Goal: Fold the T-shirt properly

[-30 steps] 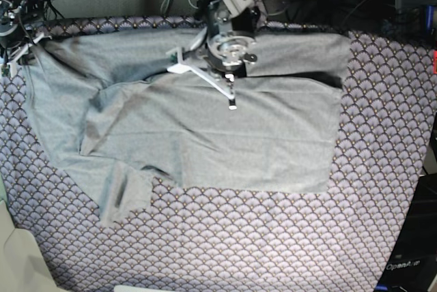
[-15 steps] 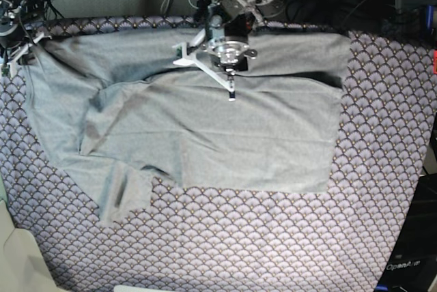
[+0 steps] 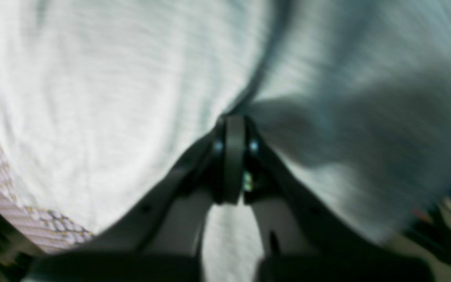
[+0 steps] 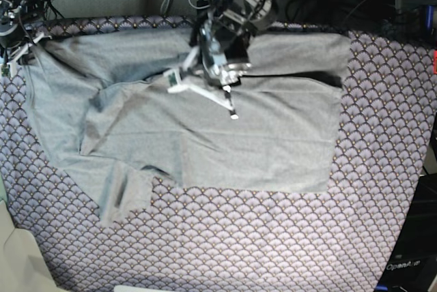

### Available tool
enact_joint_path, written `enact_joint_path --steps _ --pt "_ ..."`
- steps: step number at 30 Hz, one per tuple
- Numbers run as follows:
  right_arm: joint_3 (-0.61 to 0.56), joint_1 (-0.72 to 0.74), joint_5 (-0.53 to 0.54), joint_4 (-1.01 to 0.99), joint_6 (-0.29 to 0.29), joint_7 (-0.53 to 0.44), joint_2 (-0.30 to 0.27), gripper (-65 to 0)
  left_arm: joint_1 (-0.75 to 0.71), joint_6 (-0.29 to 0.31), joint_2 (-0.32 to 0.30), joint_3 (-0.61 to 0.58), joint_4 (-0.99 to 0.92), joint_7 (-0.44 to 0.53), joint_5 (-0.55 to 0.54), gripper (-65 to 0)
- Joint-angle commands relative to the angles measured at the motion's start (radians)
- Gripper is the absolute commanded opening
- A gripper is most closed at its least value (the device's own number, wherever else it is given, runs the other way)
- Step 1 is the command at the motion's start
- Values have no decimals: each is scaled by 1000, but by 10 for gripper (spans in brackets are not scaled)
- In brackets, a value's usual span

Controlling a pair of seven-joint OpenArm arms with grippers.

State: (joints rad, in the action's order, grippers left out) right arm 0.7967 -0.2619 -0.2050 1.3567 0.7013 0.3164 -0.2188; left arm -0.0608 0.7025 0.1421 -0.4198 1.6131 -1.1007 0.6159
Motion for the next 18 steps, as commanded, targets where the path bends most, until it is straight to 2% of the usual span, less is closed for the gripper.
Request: enact_joint_path --steps 1,4,7,10,15,18 --pt "2 -14 -49 -7 -3 74 -6 -650 16 -4 15 49 14 18 9 -650" --pt "3 -15 -49 -7 -3 74 -6 -650 32 -4 15 209 83 84 -1 -650" --pt "3 -15 -49 -7 -3 74 -6 -650 36 -4 15 258 184 110 -35 -650" --pt "3 -18 -49 -7 -3 74 -6 -650 31 -4 15 250 290 55 -66 -650" --pt "0 -26 -49 -4 -3 73 -6 -650 25 -4 15 247 349 -49 -67 -650" --pt "10 -24 -43 23 -3 73 -6 -650 -40 -4 -34 249 376 -80 -60 -650"
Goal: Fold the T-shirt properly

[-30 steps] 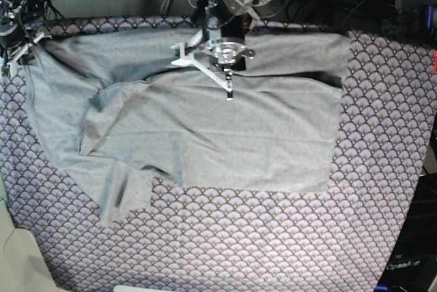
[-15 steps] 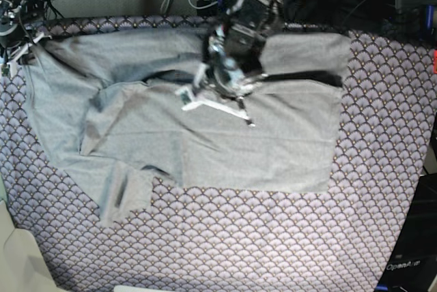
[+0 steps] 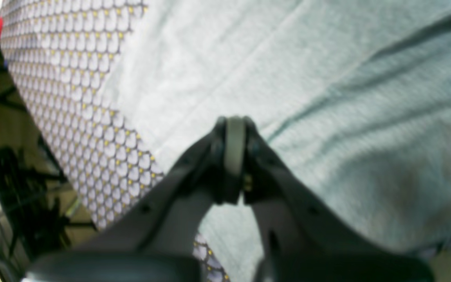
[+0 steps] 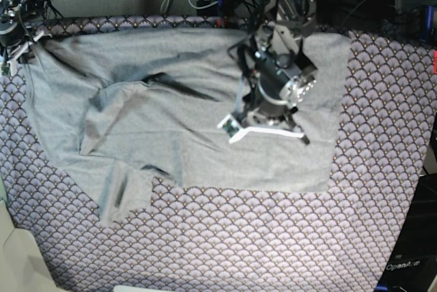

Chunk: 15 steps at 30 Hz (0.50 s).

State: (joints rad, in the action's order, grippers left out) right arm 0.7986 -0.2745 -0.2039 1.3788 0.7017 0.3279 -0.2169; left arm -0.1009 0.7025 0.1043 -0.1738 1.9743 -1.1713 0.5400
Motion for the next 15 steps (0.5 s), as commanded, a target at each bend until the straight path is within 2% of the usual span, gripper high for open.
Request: enact_joint_path --steps 1,7,15 --pt "12 -12 -44 17 -4 61 -8 -650 -21 -4 -10 6 13 -5 16 -650" --pt "55 -9 -44 127 -4 61 0 -650 -90 -4 -74 116 13 3 9 -650" --pt "69 30 -50 184 -4 64 6 -650 -87 -4 -68 280 16 38 12 -650"
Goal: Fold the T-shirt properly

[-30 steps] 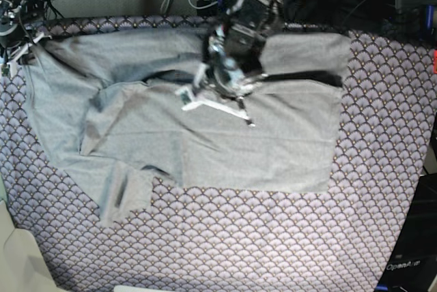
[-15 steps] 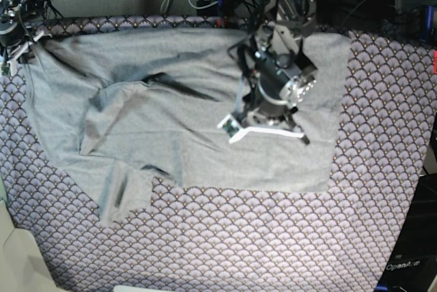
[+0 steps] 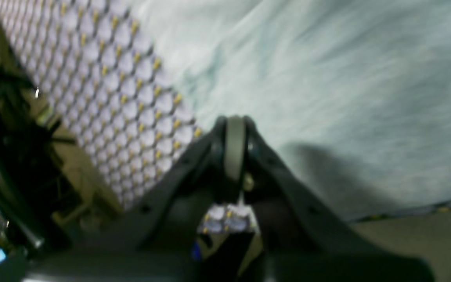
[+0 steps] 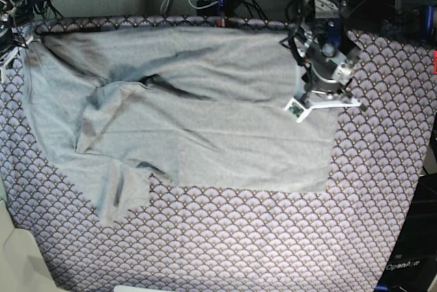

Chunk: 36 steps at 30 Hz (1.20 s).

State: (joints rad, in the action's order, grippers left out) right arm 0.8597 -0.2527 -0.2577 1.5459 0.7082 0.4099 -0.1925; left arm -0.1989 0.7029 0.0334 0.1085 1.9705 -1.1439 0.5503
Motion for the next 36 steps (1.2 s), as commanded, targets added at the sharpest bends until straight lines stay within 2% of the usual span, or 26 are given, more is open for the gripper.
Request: enact_joint_path --steps 1,4,5,7,10,12,15,17,21,23,28,32,36 --pt "13 16 4 23 -10 -15 -23 -650 14 -5 3 15 20 11 1 -650" --pt "25 43 4 66 -10 -13 -22 -650 25 -5 3 61 20 11 0 -650" --pt "20 54 4 84 -10 -12 -23 -650 39 -5 4 76 20 11 1 -629" --pt "10 94 4 129 -10 -12 -20 -650 63 -5 4 118 20 9 -2 -562" --pt "-69 171 4 172 -10 -9 -26 -638 111 -5 26 179 20 5 -2 -437" --pt "-107 229 4 167 -10 7 -28 -604 144 -5 36 210 20 3 -2 -359" --pt "-188 332 2 87 -10 71 -61 -532 177 -5 55 225 20 2 3 -245" --pt "-234 412 2 -20 -10 132 -88 -499 183 -5 67 222 20 2 6 -200" --pt "-250 522 -5 -233 -10 235 -120 -491 180 -5 81 221 20 2 4 -201" --pt "-257 531 -47 -299 -10 294 -143 -491 178 -5 78 224 20 2 0 -200" --pt "-219 507 -170 -364 -10 386 -121 -493 177 -5 73 225 20 3 4 -200" --pt "-218 382 -176 -207 -10 352 -84 -543 175 -5 66 225 20 9 4 -200" --pt "-219 270 -179 24 -10 263 17 -650 177 -5 30 225 17 9 -3 -200"
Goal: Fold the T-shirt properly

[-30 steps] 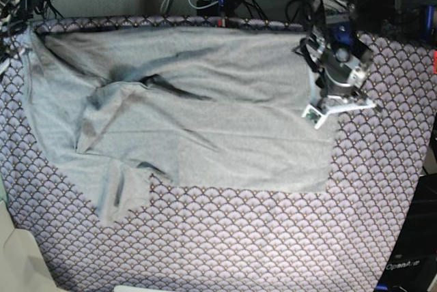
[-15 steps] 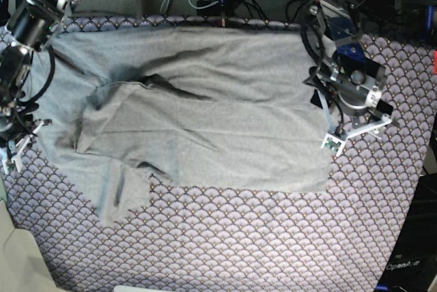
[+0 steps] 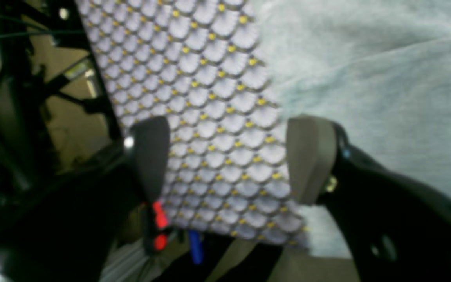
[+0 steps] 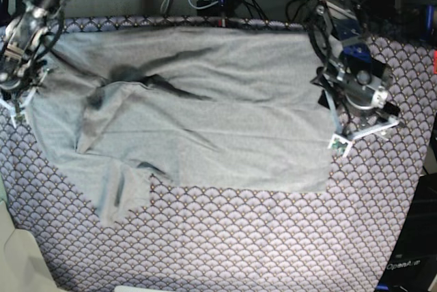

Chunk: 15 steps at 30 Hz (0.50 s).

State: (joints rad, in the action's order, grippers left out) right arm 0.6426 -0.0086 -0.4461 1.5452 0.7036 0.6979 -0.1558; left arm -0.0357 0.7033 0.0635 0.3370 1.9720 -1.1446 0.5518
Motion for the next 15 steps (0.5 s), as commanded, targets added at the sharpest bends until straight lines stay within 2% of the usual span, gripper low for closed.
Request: enact_joint_path --steps 1,4,9,12,15 --pt "-2 0 10 79 -5 -51 6 -650 15 -5 0 -3 16 10 -5 -200" --pt "-4 -66 10 203 -5 -113 65 -650 13 -5 -23 -3 14 10 -3 -200" --pt "-23 -156 10 326 -5 -162 178 -650 10 -5 -27 1 10 10 -3 -200" --pt "-40 -207 10 337 -5 -169 221 -650 0 -5 -27 35 10 11 -3 -200" --pt "-106 -265 14 324 -5 -175 232 -650 -2 -5 -27 63 10 11 -3 -200"
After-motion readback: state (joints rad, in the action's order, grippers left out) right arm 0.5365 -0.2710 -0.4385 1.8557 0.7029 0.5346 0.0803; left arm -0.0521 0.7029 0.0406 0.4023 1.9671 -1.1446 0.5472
